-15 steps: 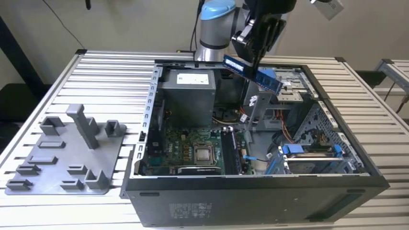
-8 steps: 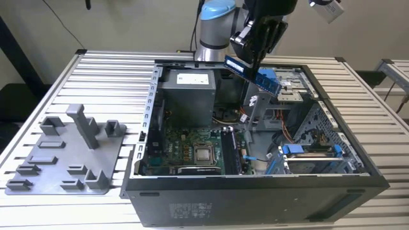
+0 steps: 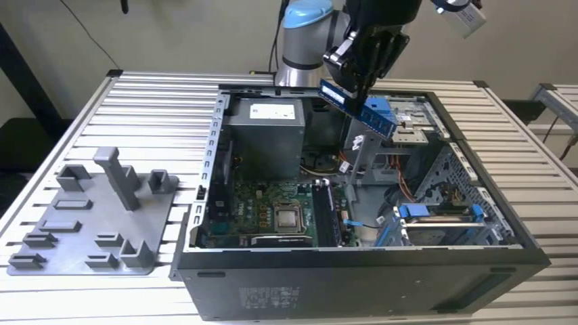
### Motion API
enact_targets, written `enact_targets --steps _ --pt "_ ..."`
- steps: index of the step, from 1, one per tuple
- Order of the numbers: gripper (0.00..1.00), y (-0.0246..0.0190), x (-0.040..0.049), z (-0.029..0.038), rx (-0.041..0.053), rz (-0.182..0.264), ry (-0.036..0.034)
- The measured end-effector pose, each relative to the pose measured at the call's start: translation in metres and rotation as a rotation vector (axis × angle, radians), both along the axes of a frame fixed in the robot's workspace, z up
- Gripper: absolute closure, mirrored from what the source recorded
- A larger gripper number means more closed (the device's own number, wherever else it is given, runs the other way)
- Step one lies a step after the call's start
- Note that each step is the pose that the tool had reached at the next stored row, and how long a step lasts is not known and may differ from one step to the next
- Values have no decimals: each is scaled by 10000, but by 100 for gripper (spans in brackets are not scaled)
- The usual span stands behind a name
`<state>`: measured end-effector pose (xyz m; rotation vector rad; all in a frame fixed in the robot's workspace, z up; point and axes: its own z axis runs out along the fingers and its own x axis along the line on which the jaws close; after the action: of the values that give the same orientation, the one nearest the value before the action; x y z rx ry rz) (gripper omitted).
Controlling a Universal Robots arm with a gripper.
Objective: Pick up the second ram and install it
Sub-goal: 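Insert the second ram into the second slot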
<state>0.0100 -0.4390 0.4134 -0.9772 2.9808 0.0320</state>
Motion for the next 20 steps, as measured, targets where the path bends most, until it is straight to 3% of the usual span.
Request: enact_targets --steps 20 --pt "86 -34 1 -48 -4 -1513 0"
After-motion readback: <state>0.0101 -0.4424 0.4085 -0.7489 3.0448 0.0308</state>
